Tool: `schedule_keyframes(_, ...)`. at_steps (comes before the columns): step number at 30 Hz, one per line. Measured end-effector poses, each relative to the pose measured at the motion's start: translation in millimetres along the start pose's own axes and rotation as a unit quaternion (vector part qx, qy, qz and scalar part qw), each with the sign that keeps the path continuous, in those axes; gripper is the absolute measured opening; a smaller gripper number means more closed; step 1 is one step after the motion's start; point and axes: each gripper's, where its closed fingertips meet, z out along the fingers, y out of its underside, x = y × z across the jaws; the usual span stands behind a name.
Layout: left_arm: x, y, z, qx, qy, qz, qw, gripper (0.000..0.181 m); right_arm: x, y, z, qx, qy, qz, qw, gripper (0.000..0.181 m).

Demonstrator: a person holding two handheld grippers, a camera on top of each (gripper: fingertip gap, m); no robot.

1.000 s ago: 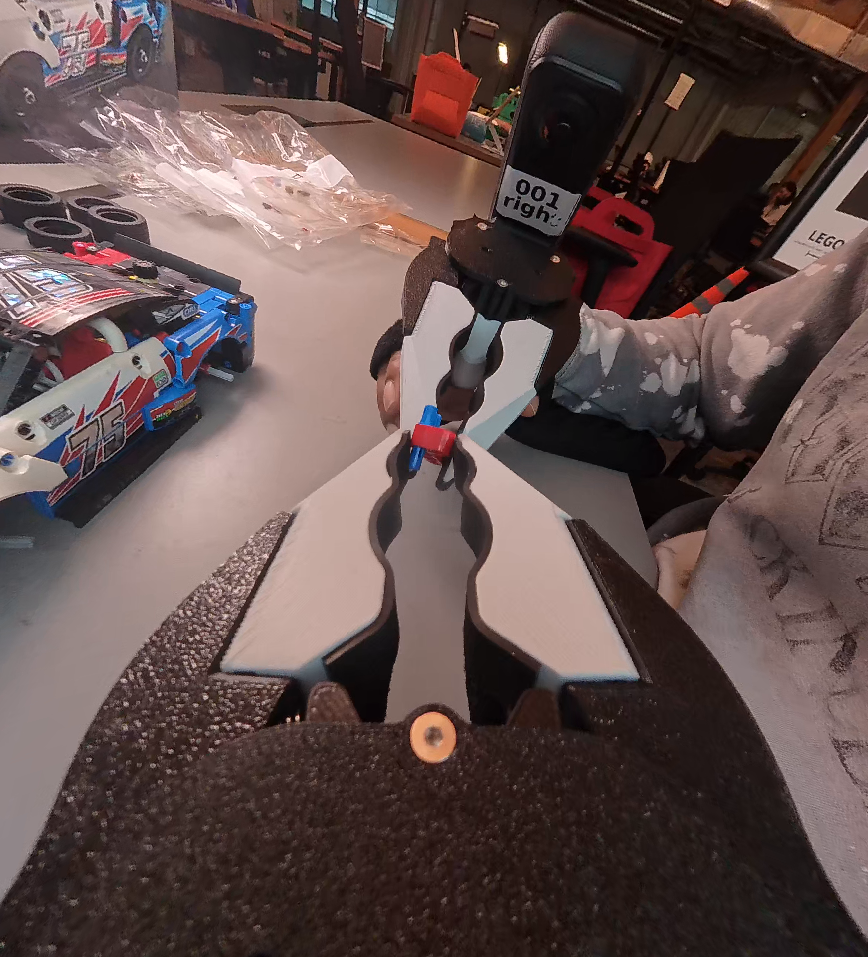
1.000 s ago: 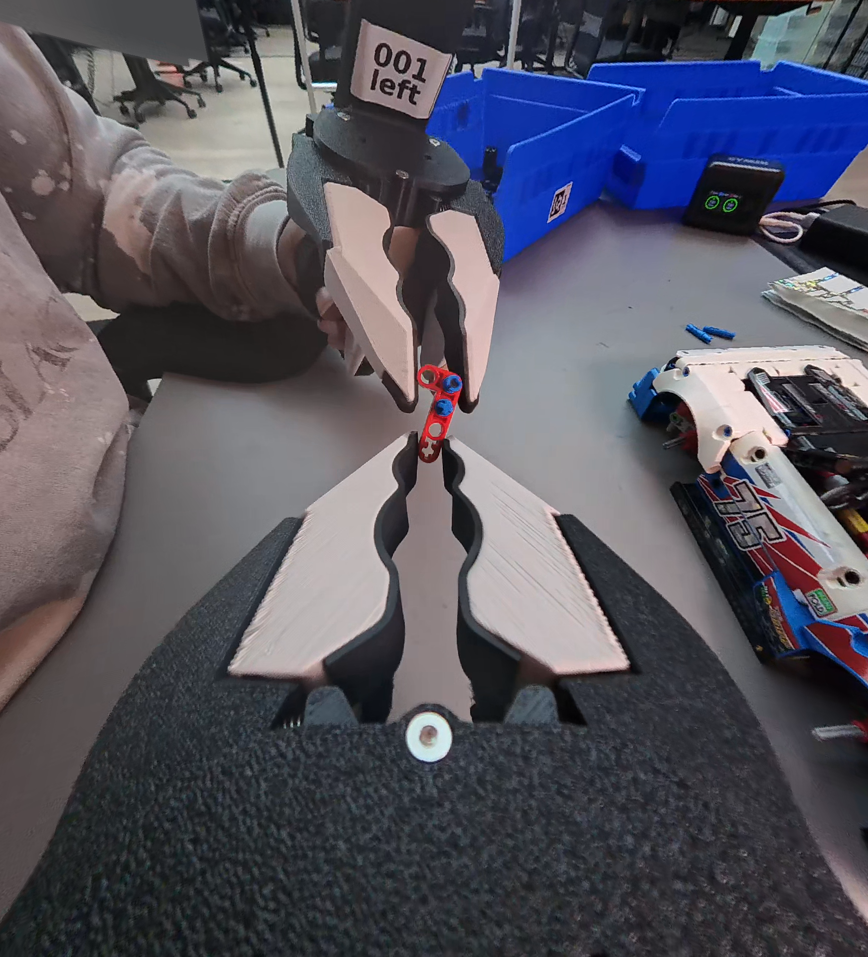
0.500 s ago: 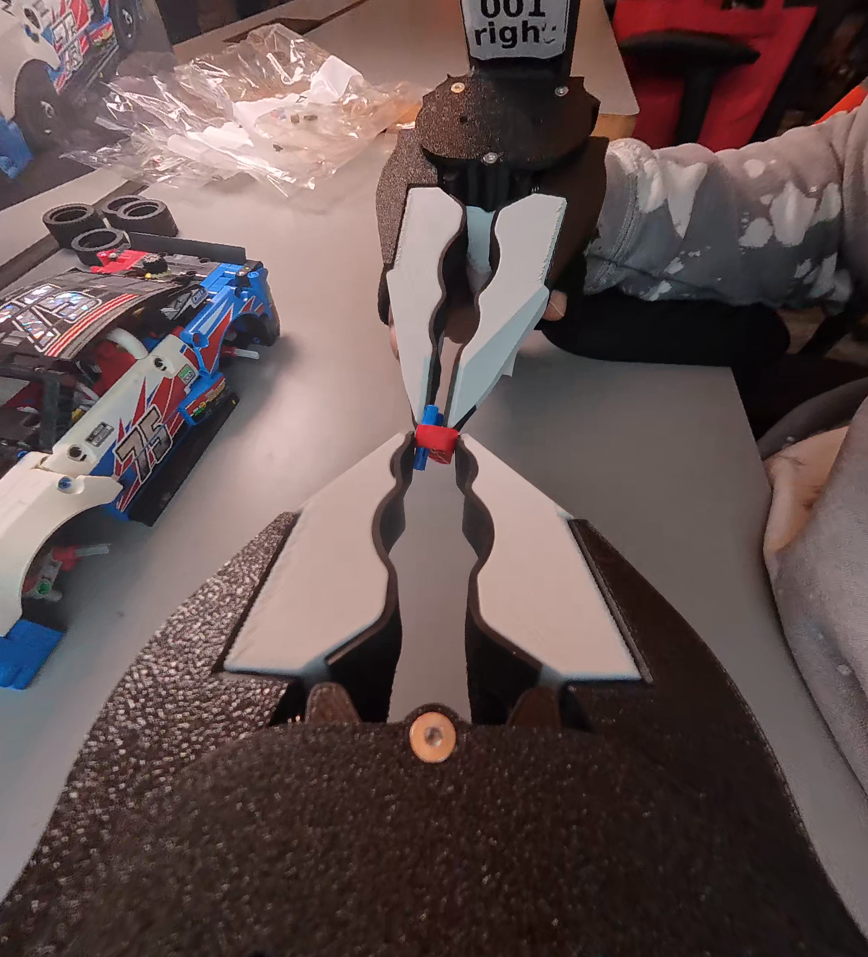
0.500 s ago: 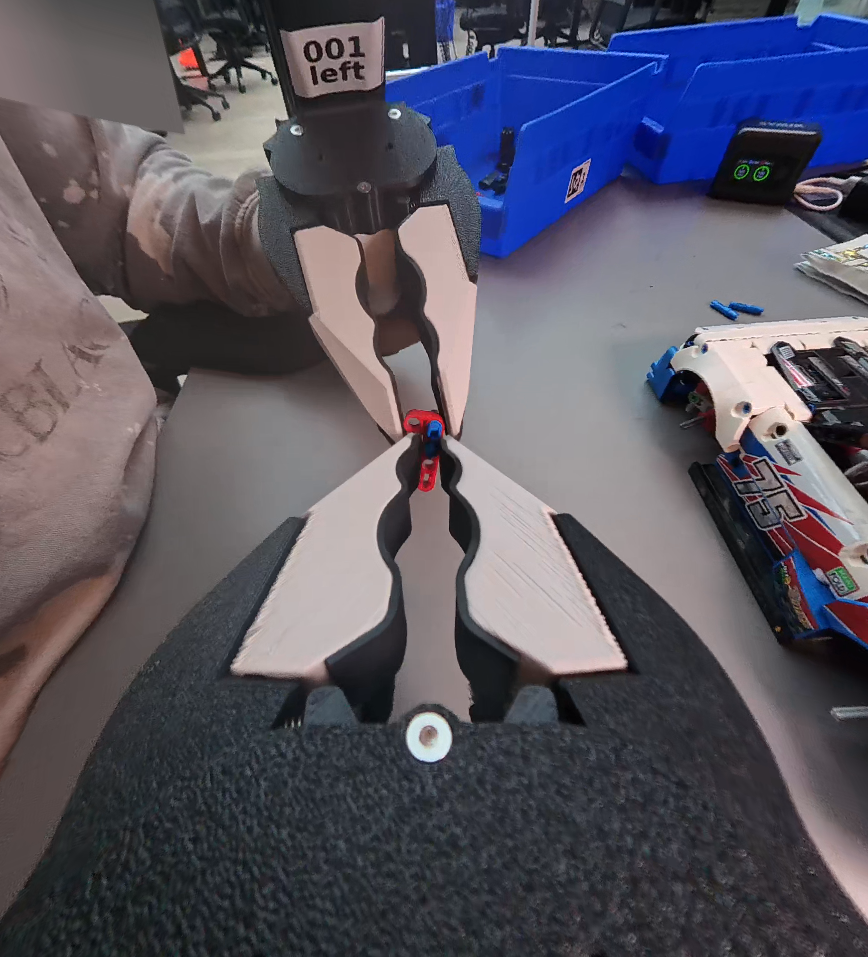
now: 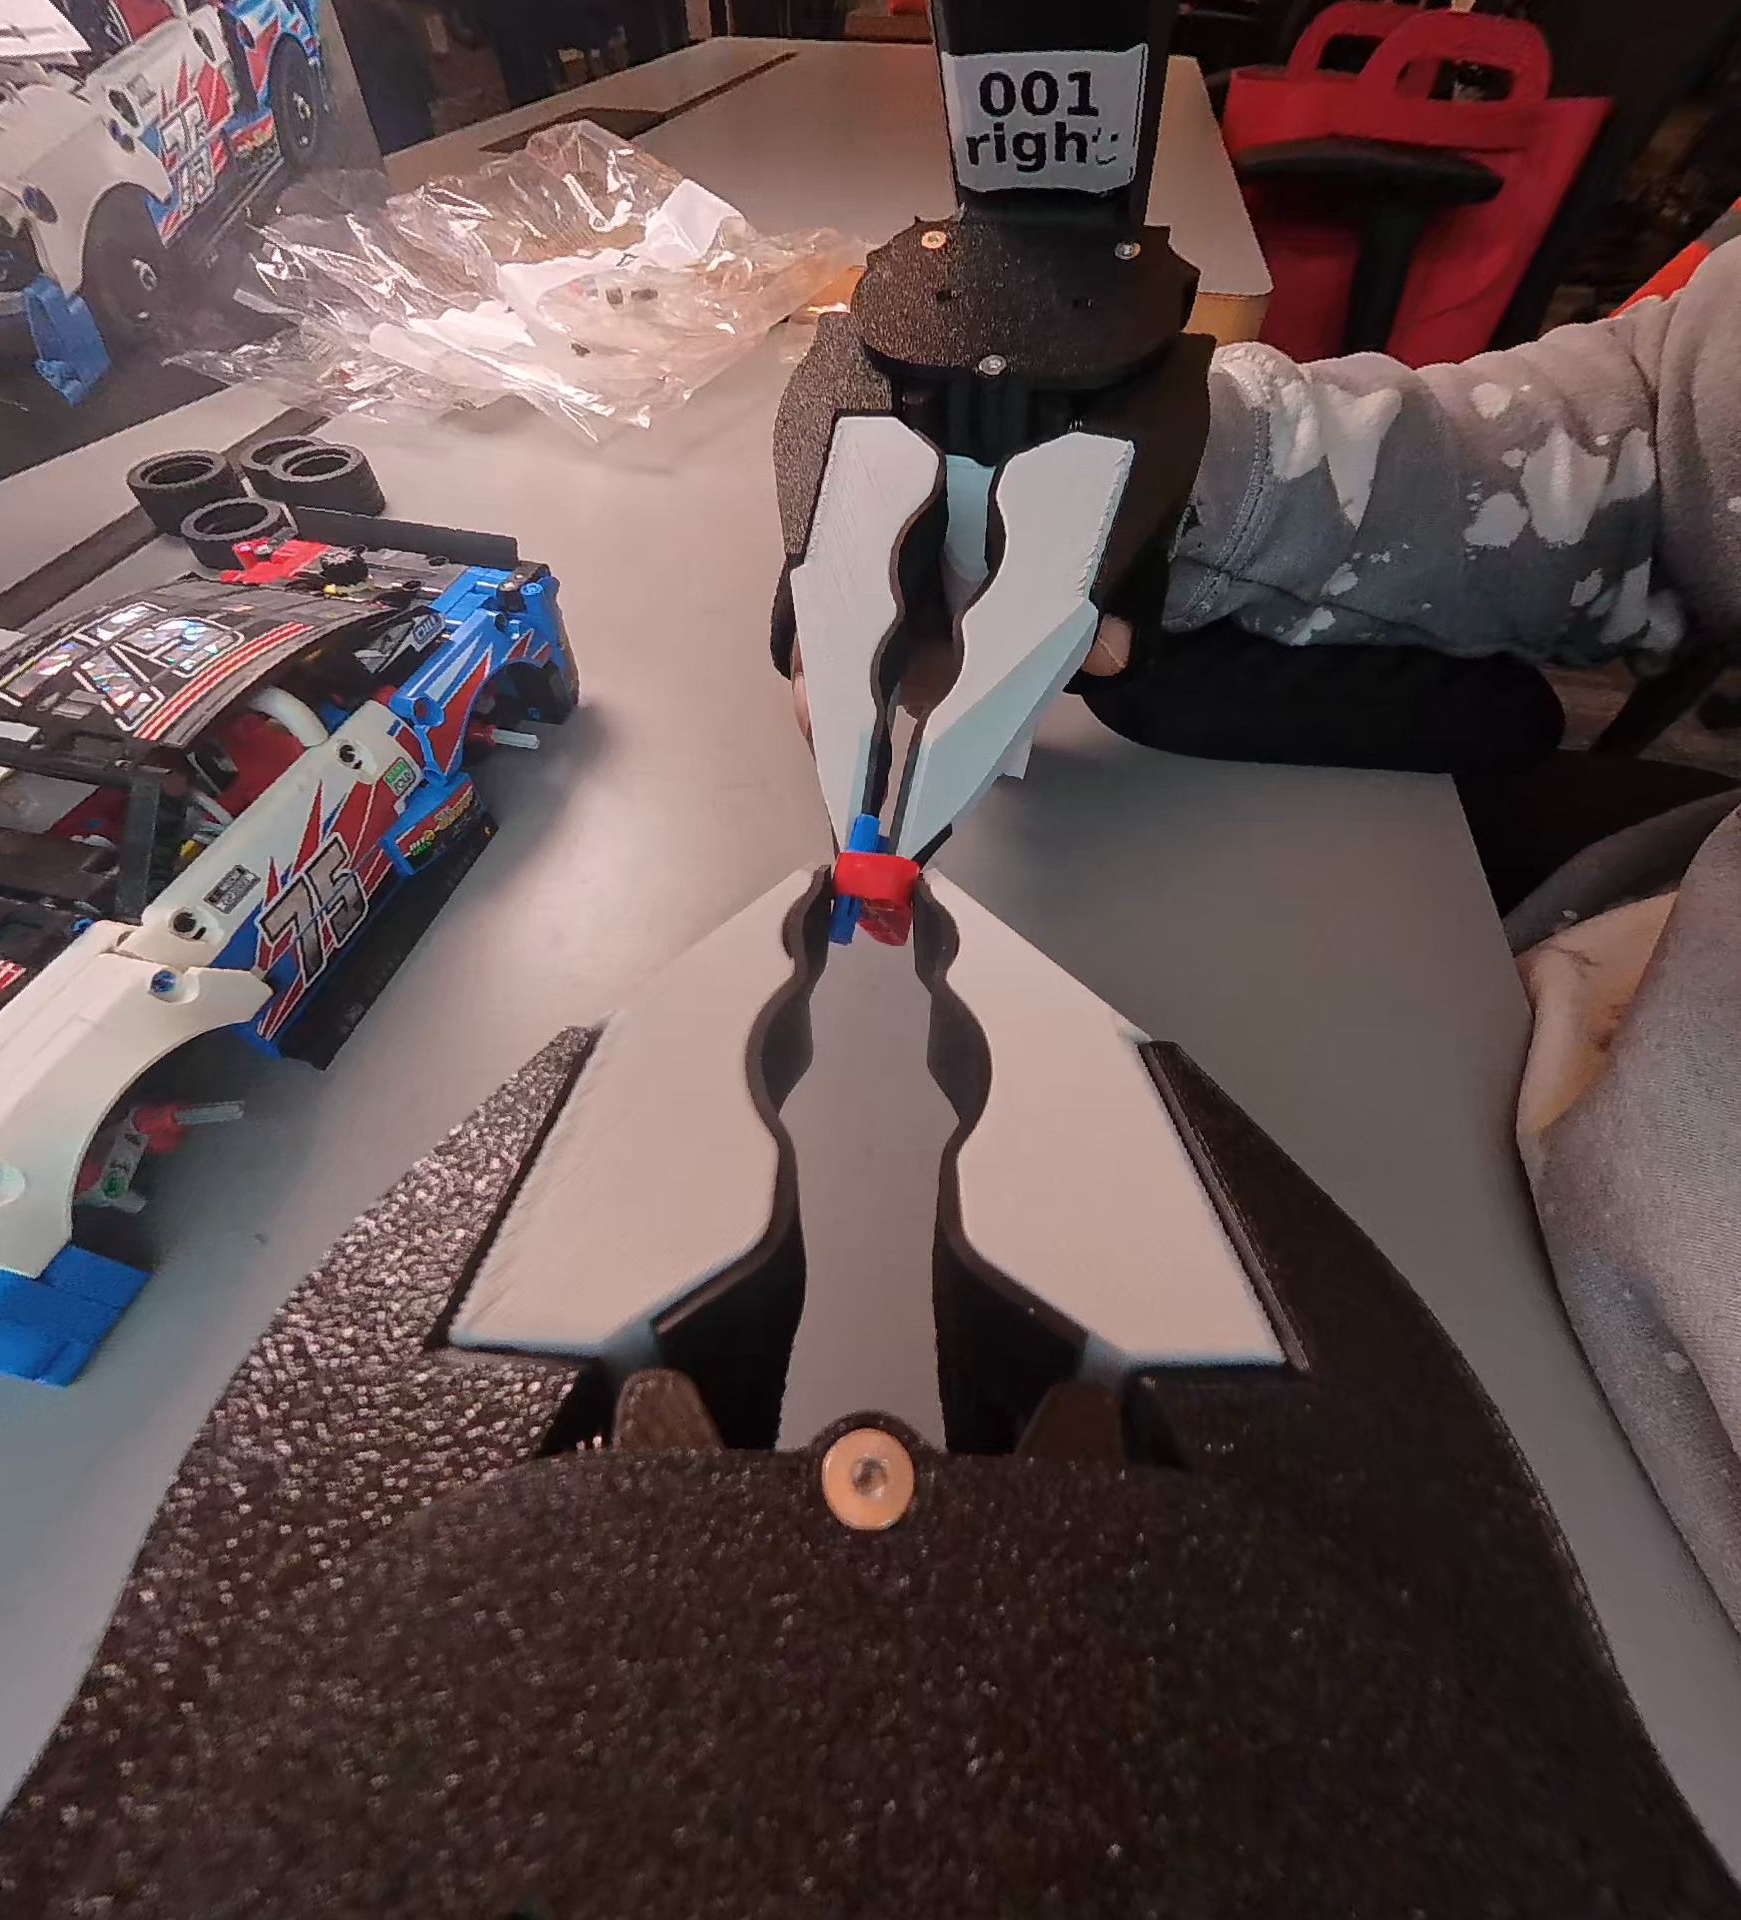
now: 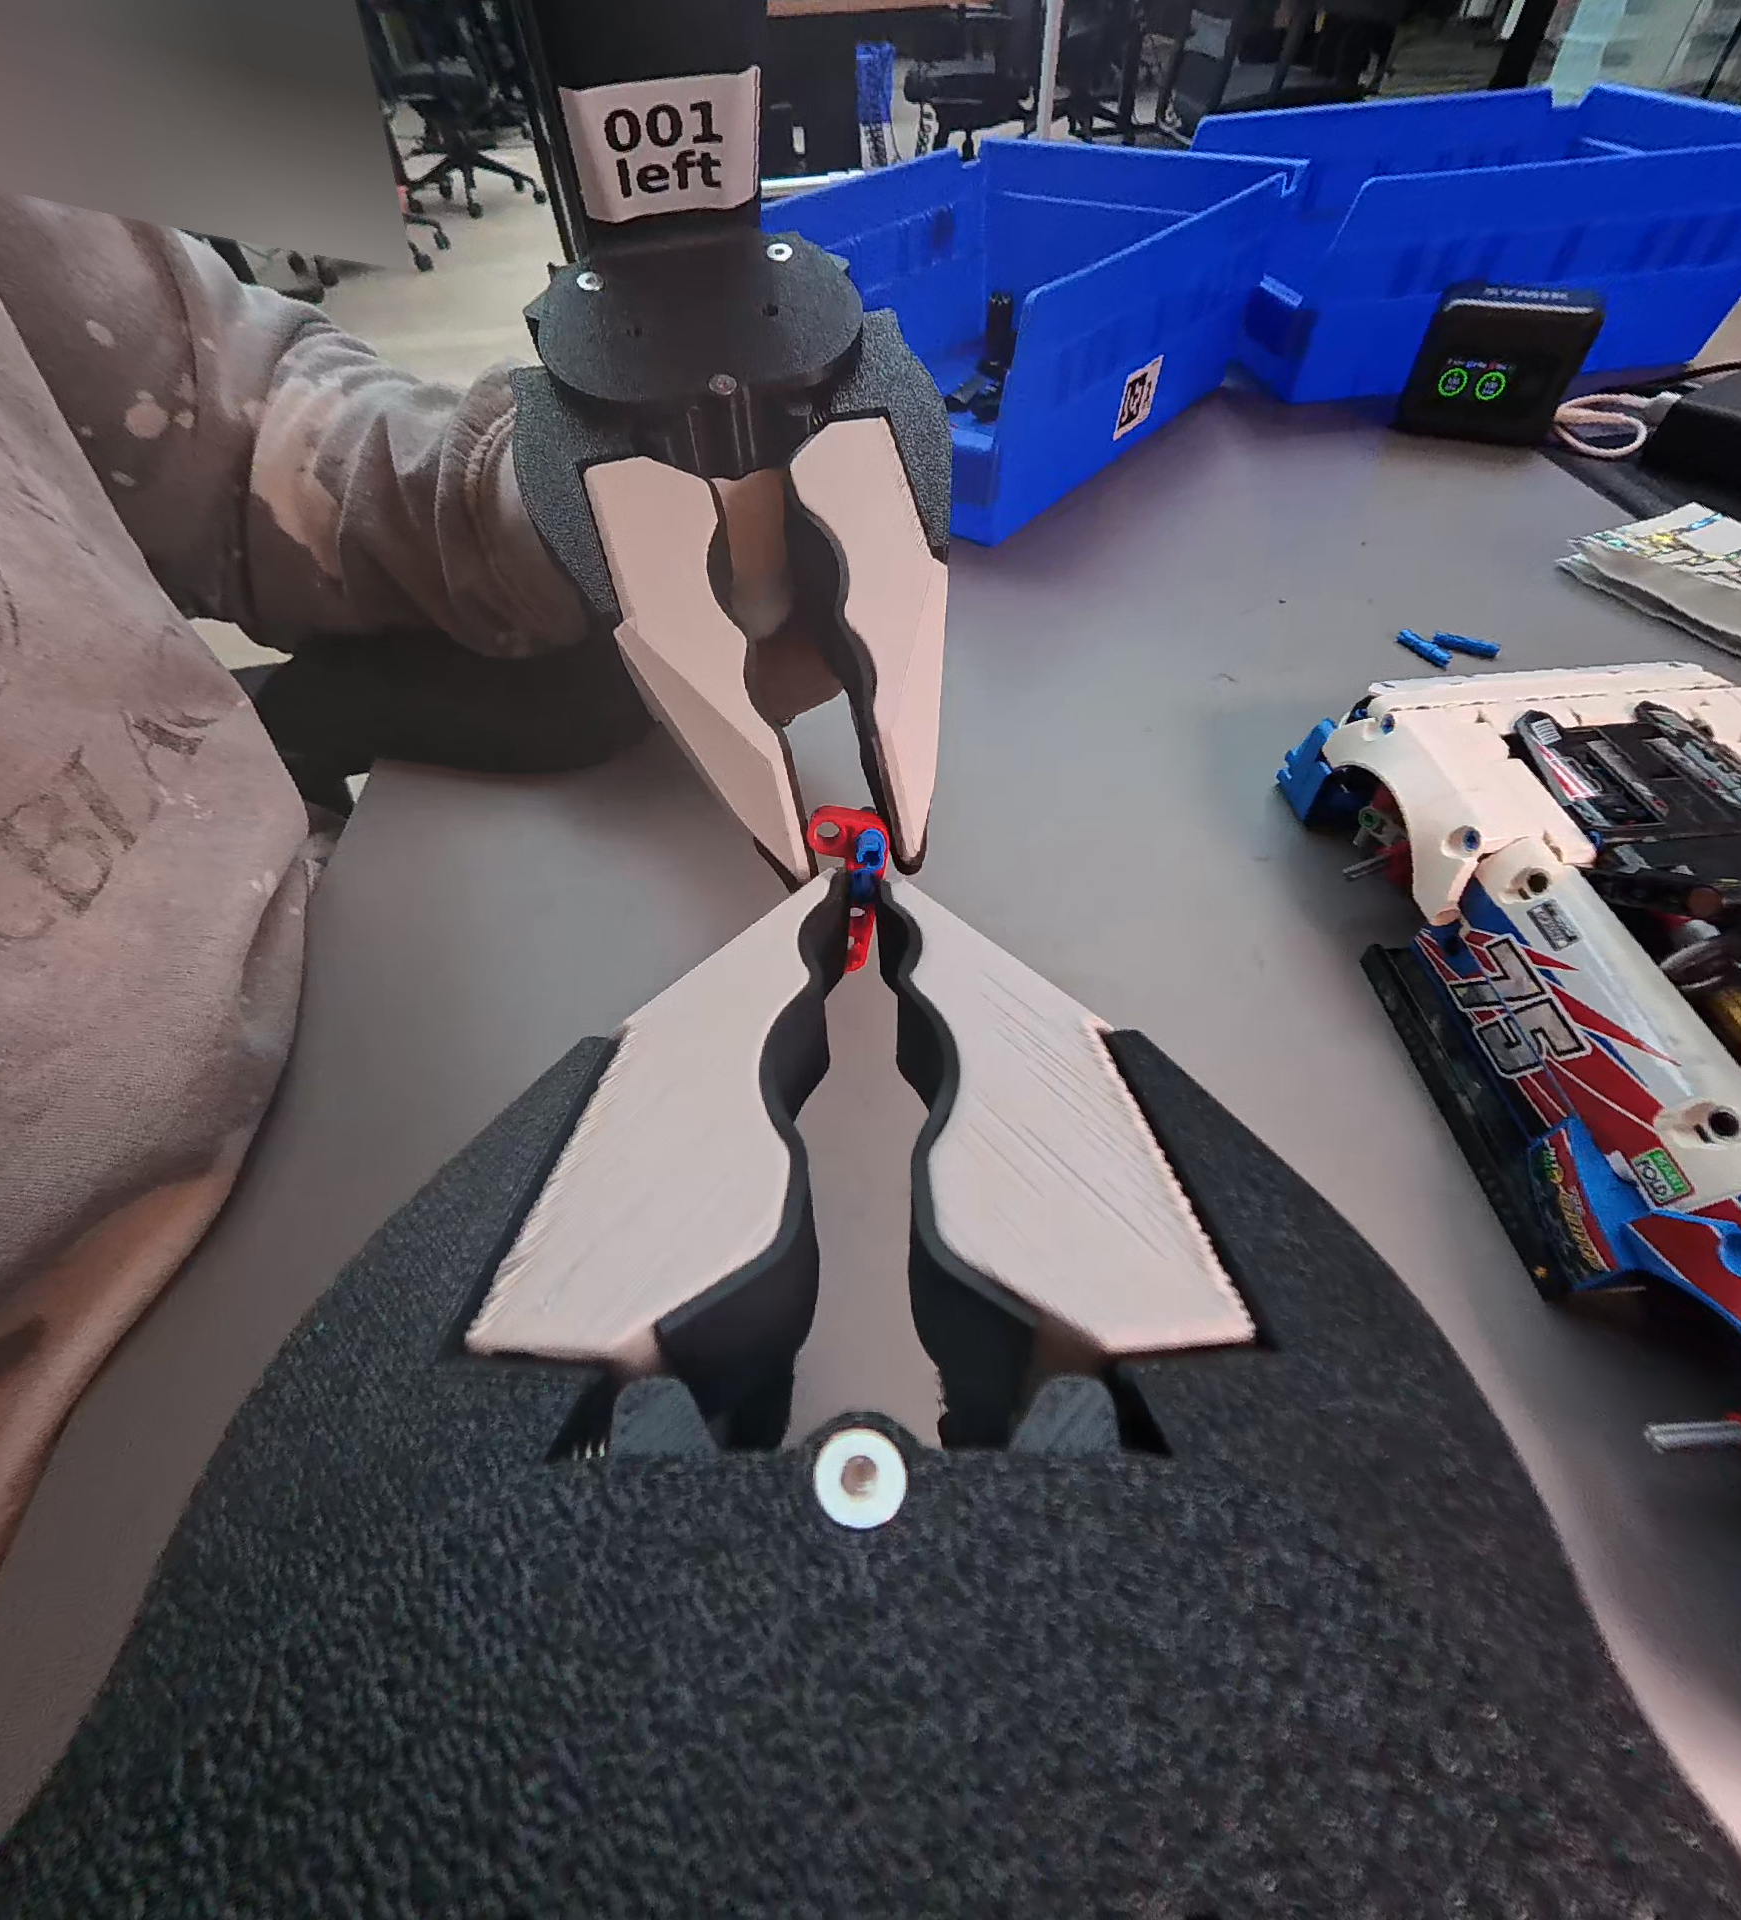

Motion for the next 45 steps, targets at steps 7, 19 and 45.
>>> schedule_keyframes(7,4.5,-16.7,-7.6,0.069,0.057,-0.07,0.993,0.025,-1.8,-25.1,-9.0,0.076,-0.012,0.013,0.997,0.003)
schedule_keyframes(19,9.4,-40.5,-15.9,0.138,0.112,-0.166,0.97,0.005,-9.0,-46.9,-12.9,0.142,-0.032,0.033,0.989,0.002)
schedule_keyframes(45,-33.3,-26.9,-28.9,0.129,0.018,-0.154,0.979,0.005,55.1,82.6,-12.1,-0.239,0.14,-0.075,0.958,0.005)
